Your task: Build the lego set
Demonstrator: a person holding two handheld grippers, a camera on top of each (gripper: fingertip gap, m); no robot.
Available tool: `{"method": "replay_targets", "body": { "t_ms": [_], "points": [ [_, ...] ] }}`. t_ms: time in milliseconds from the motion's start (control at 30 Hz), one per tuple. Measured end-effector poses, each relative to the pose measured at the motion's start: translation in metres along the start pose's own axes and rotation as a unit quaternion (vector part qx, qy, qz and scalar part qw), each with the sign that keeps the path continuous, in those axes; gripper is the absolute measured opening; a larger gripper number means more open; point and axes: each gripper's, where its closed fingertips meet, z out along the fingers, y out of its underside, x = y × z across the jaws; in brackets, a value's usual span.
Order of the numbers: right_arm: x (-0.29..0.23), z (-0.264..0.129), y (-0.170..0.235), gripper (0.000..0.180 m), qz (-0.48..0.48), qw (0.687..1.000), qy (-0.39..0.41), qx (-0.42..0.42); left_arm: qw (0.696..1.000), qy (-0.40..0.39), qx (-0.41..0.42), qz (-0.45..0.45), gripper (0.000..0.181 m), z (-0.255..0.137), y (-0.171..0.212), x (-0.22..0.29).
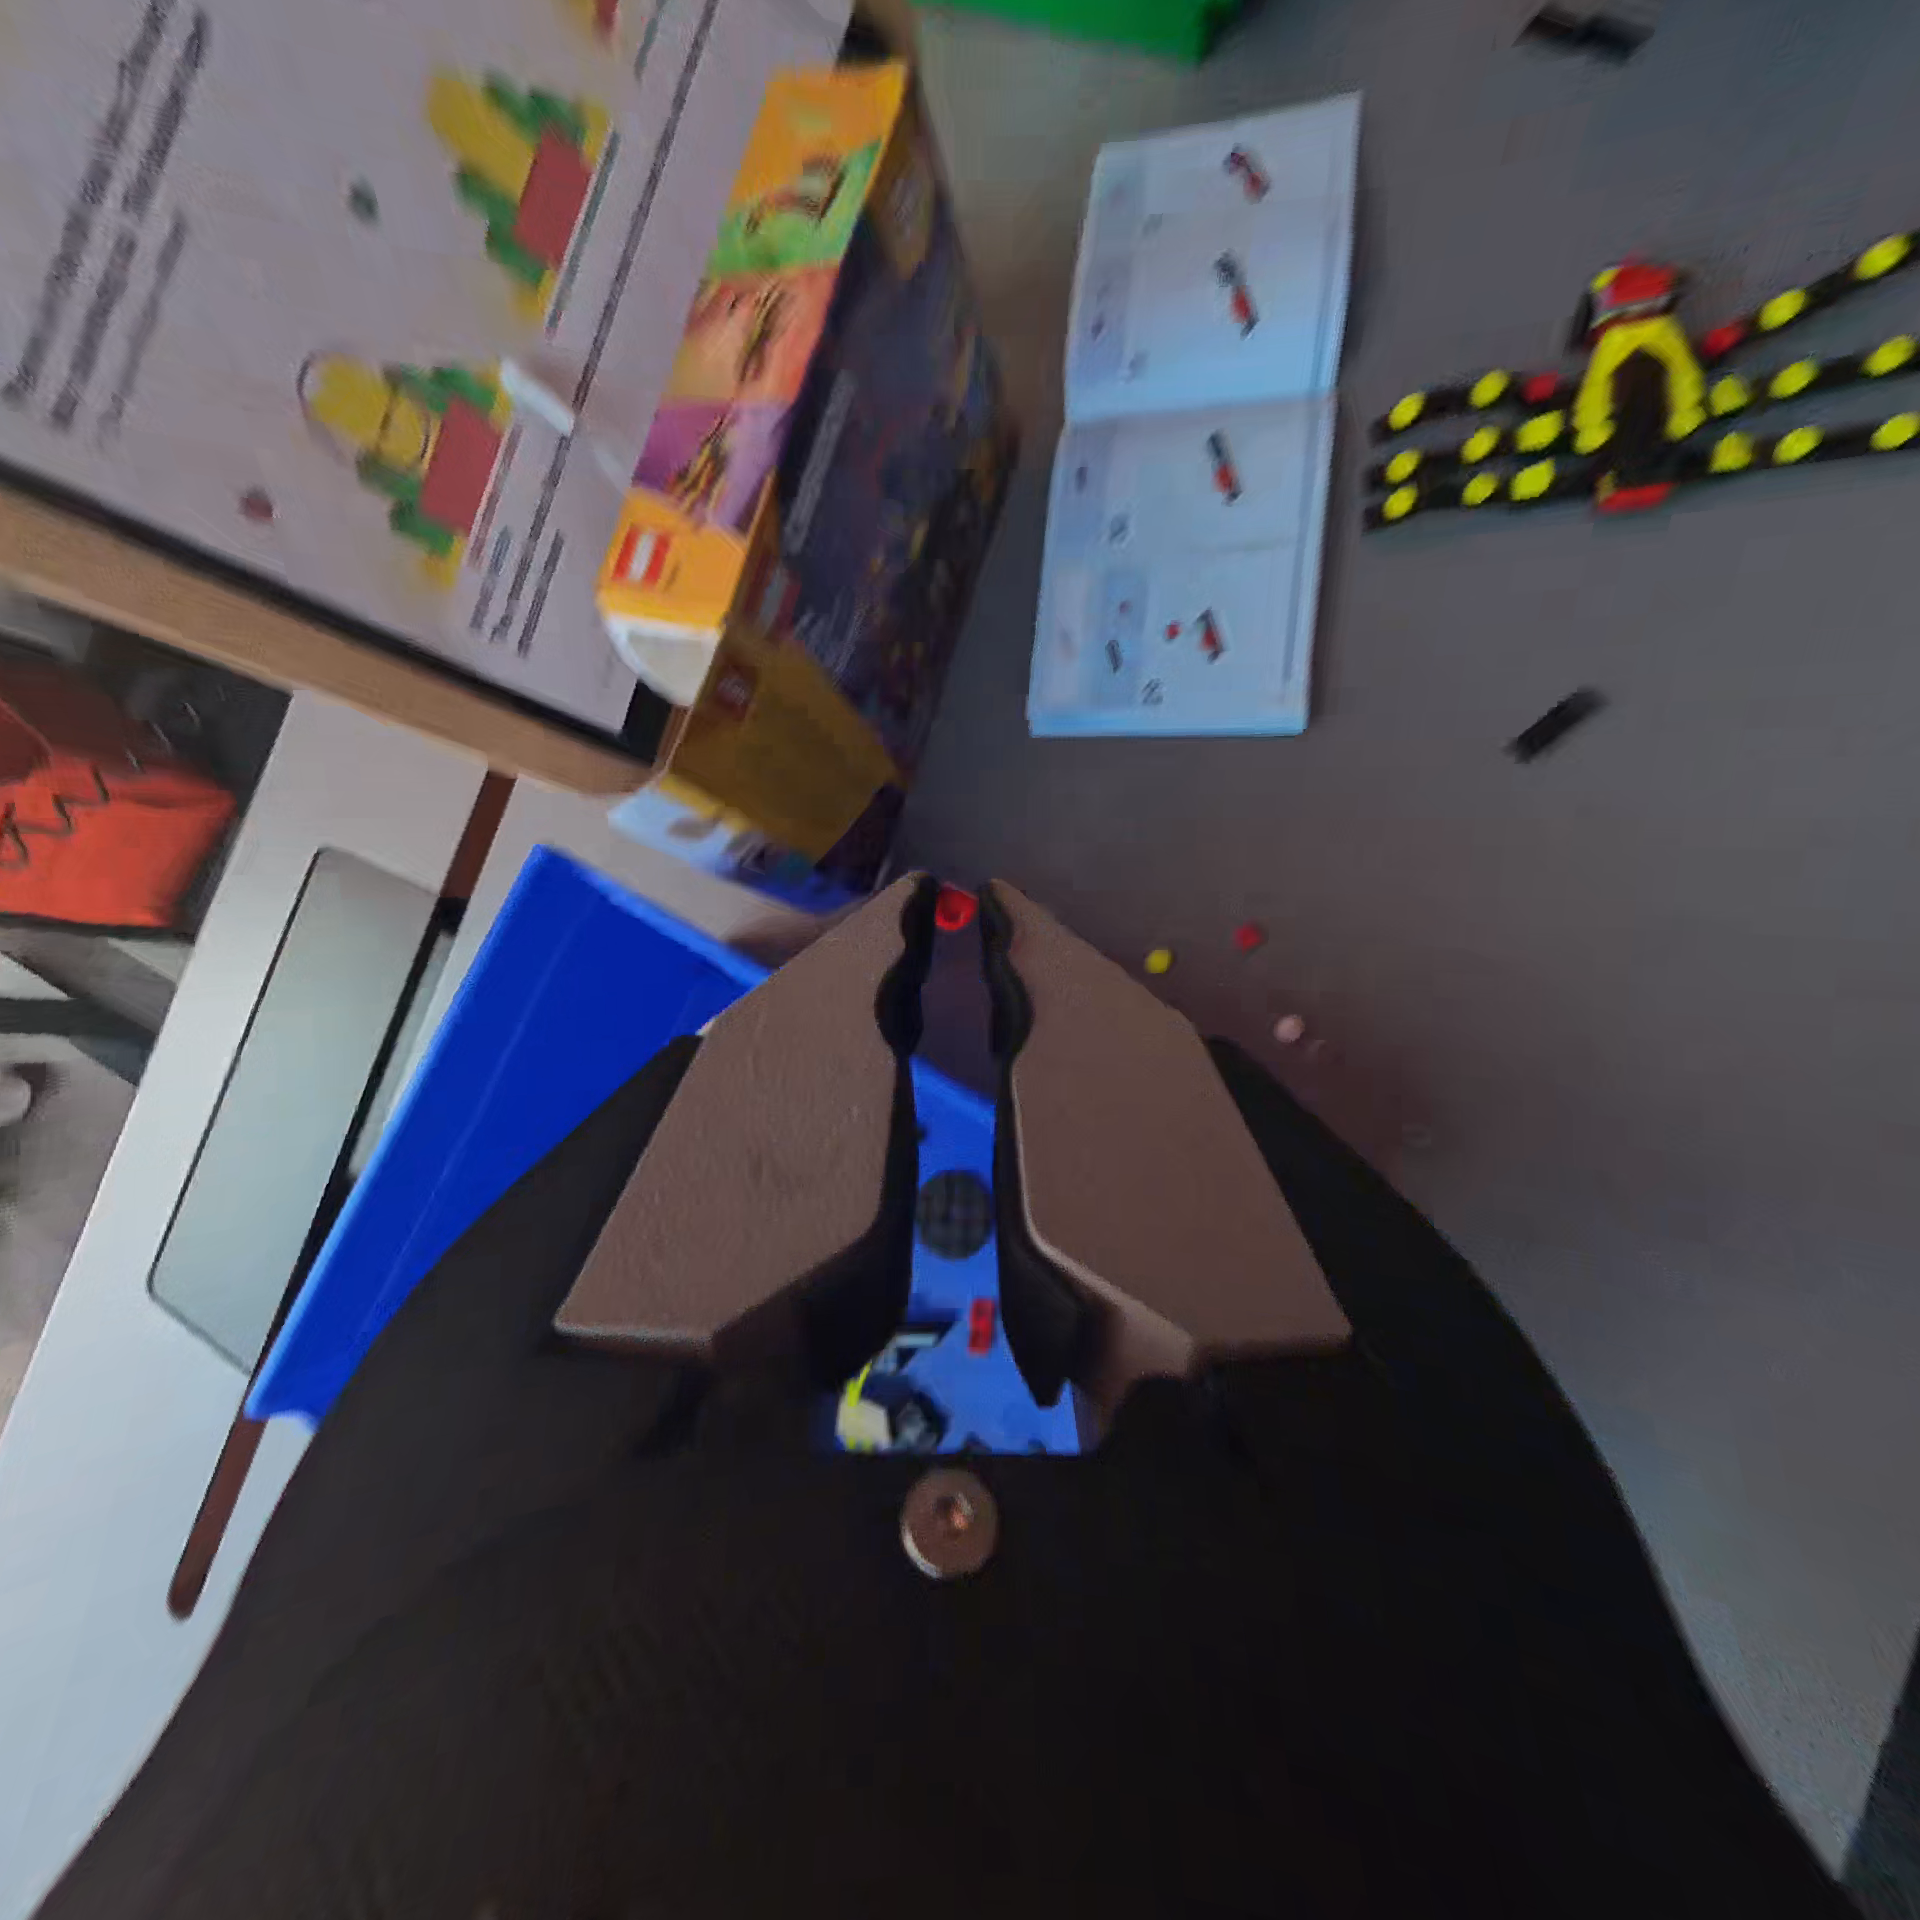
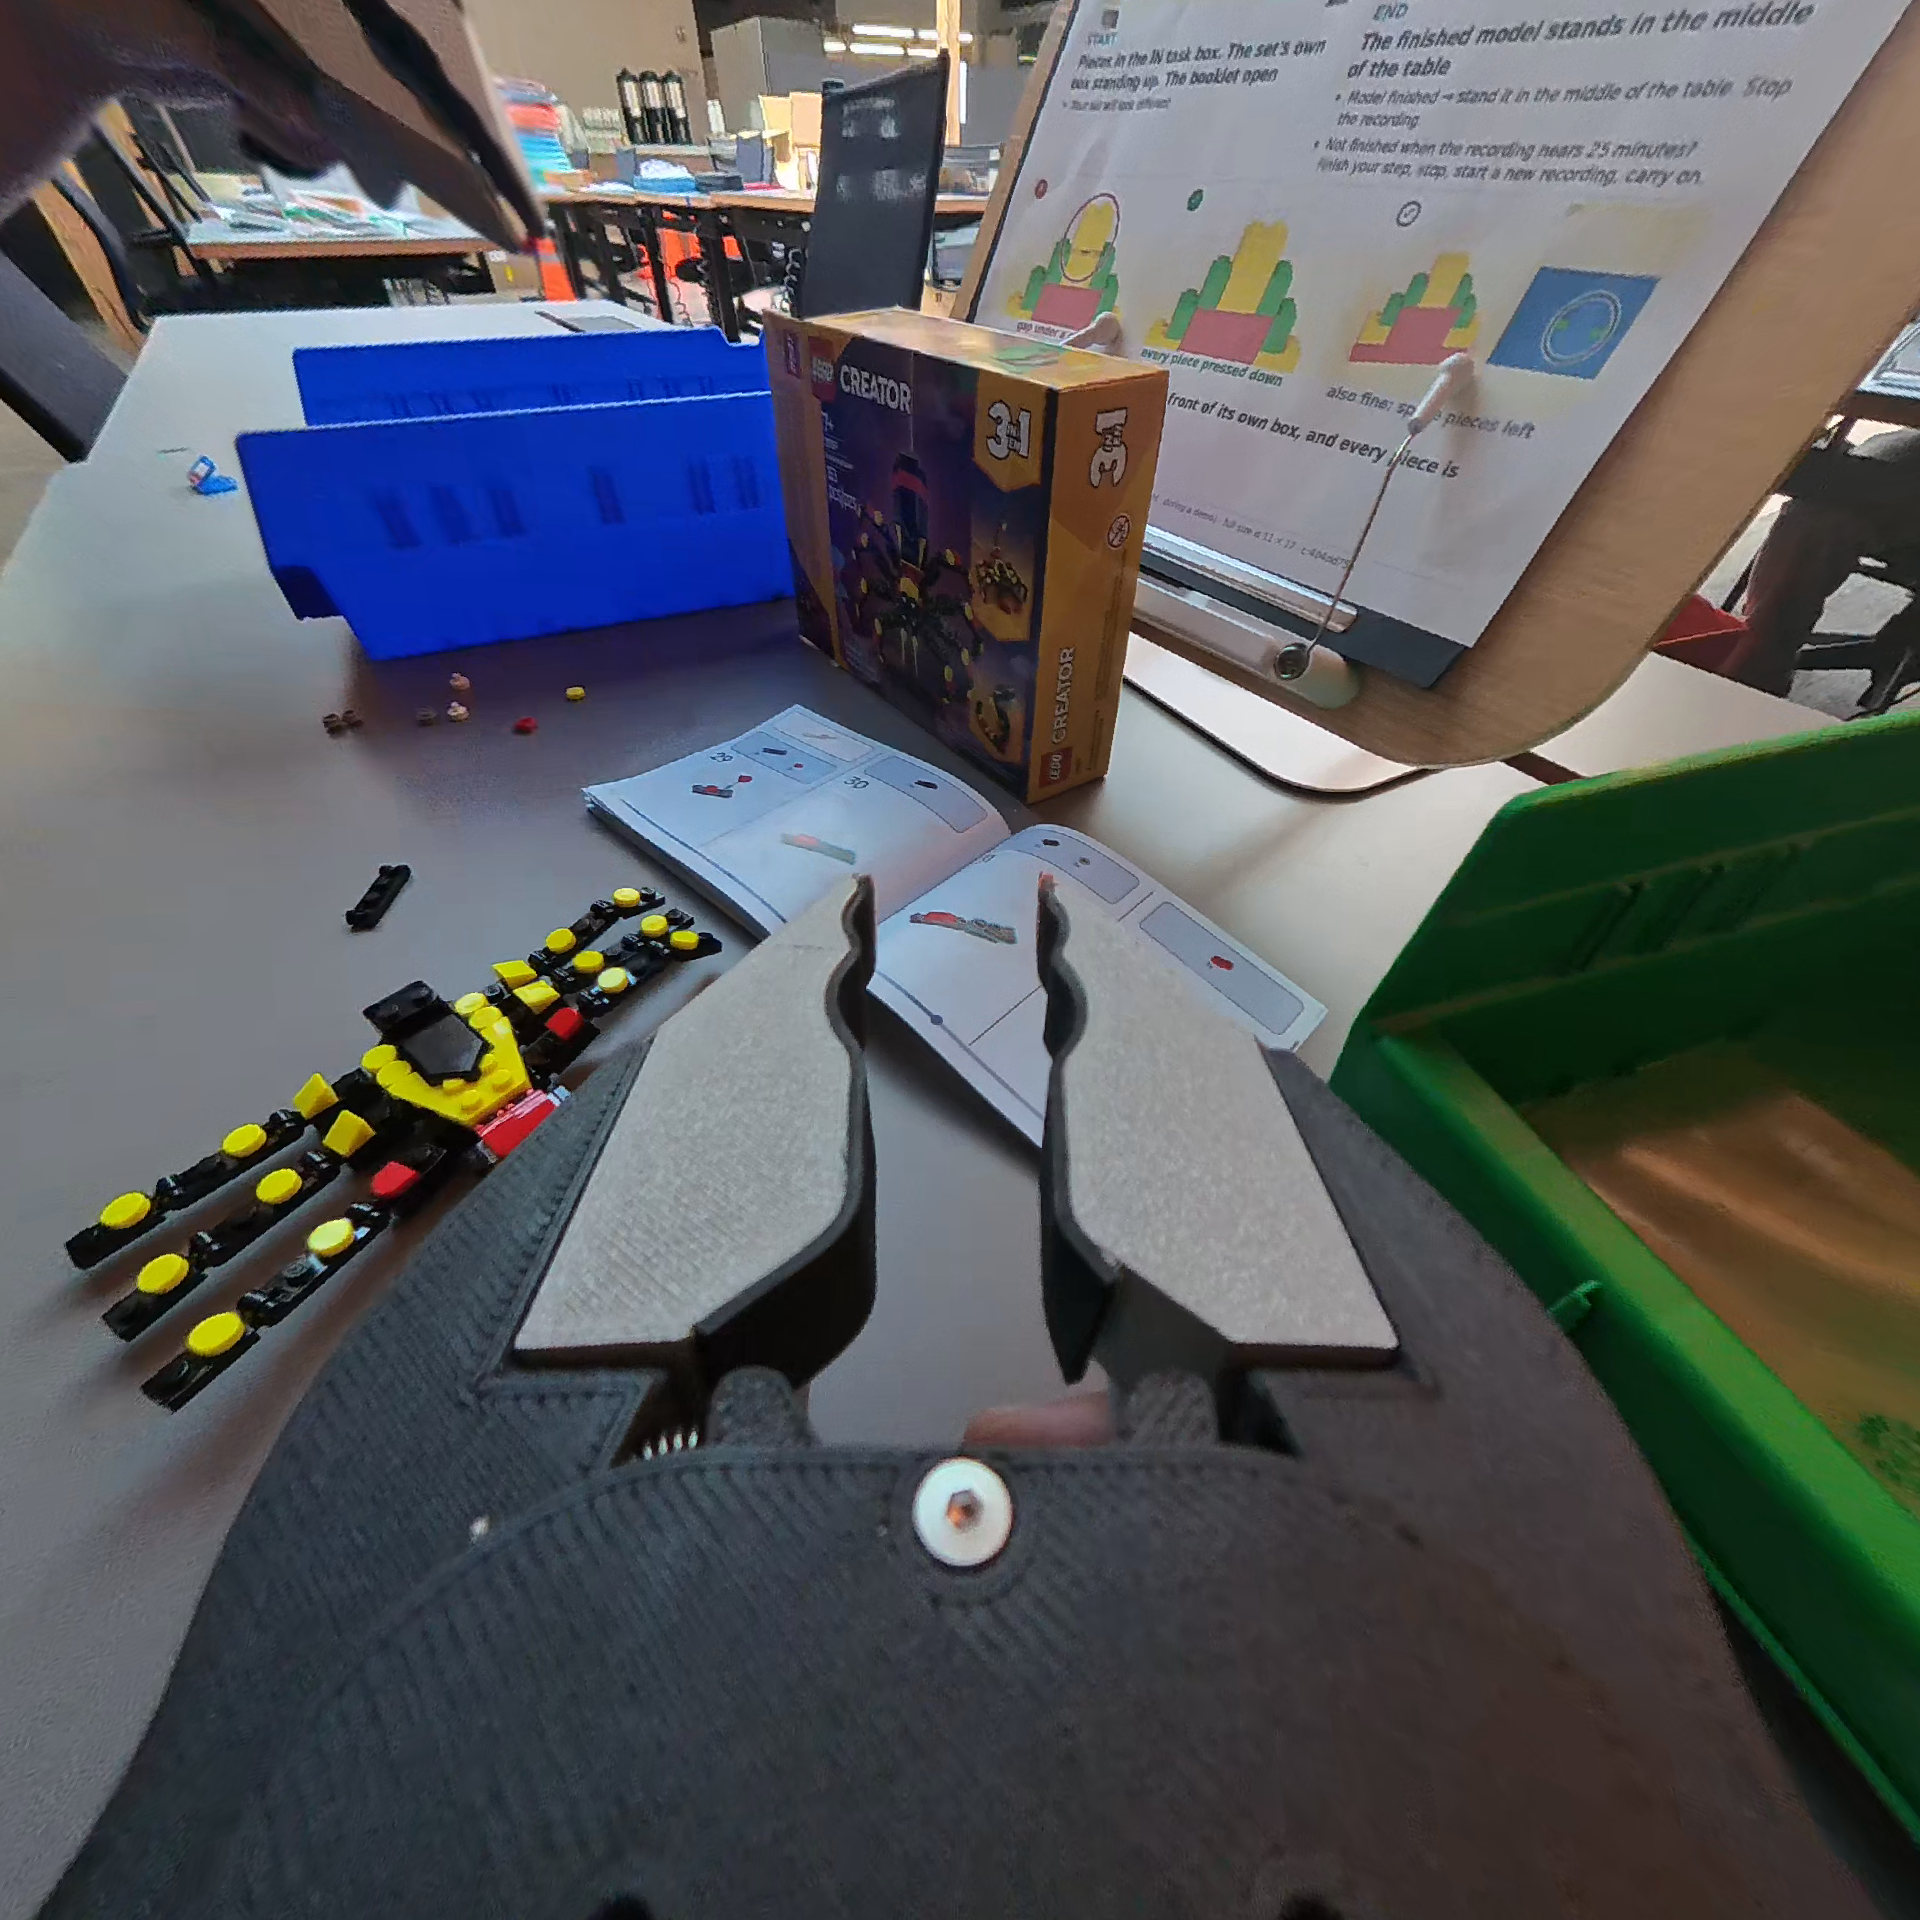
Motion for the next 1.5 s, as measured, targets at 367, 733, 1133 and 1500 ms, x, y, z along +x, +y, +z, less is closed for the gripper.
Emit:
{"method": "replay_targets", "body": {
  "t_ms": [367,733,1133,1500],
  "points": [
    [-0.059,-0.003,-0.020,0.031,-0.009,0.993,-0.113,0.006,0.929,0.174,0.320,-0.071,0.005,0.049,-0.085,0.182],
    [-0.219,0.027,-0.056,0.032,-0.195,0.948,-0.248,0.037,0.778,0.418,0.439,-0.165,0.005,0.039,-0.094,0.219],
    [-0.219,0.022,-0.052,0.021,-0.364,0.919,-0.140,0.048,0.690,0.545,0.385,-0.279,0.005,0.038,-0.097,0.226],
    [-0.226,0.025,-0.040,0.007,-0.433,0.894,-0.114,0.029,0.651,0.588,0.348,-0.330,0.005,0.043,-0.094,0.228]
  ]
}}
